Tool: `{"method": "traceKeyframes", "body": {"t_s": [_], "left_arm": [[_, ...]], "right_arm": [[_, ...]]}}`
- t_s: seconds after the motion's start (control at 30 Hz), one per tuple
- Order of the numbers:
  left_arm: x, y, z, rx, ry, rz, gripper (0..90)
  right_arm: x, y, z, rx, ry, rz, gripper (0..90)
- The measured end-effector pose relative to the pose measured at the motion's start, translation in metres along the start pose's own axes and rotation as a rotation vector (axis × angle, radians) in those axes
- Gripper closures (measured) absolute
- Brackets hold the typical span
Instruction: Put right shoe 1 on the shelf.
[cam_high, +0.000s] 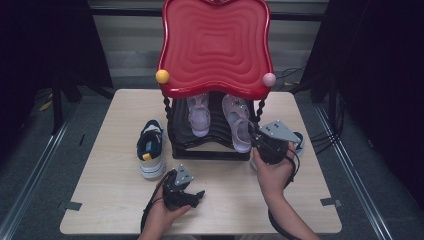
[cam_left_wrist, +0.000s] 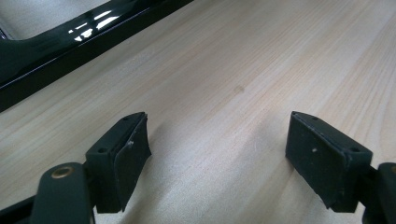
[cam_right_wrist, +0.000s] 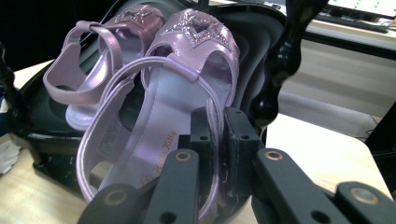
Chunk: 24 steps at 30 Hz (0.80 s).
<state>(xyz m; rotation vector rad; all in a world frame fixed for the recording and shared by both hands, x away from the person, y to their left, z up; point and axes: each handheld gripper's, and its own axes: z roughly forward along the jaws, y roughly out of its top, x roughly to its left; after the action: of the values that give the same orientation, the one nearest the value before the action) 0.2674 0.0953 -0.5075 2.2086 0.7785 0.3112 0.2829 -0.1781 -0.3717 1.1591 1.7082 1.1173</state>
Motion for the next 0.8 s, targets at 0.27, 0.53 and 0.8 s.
{"method": "traceKeyframes", "body": {"t_s": [0.27, 0.53, 0.8], "left_arm": [[0.000, 0.000, 0.000, -0.001, 0.001, 0.000, 21.0], [0.000, 0.000, 0.000, 0.002, 0.001, 0.001, 21.0], [0.000, 0.000, 0.000, 0.001, 0.002, 0.001, 21.0]], "right_arm": [[0.008, 0.004, 0.011, -0.014, -0.037, 0.011, 83.0], [0.012, 0.005, 0.020, -0.020, -0.062, 0.023, 83.0], [0.016, 0.007, 0.030, -0.019, -0.084, 0.021, 83.0]]}}
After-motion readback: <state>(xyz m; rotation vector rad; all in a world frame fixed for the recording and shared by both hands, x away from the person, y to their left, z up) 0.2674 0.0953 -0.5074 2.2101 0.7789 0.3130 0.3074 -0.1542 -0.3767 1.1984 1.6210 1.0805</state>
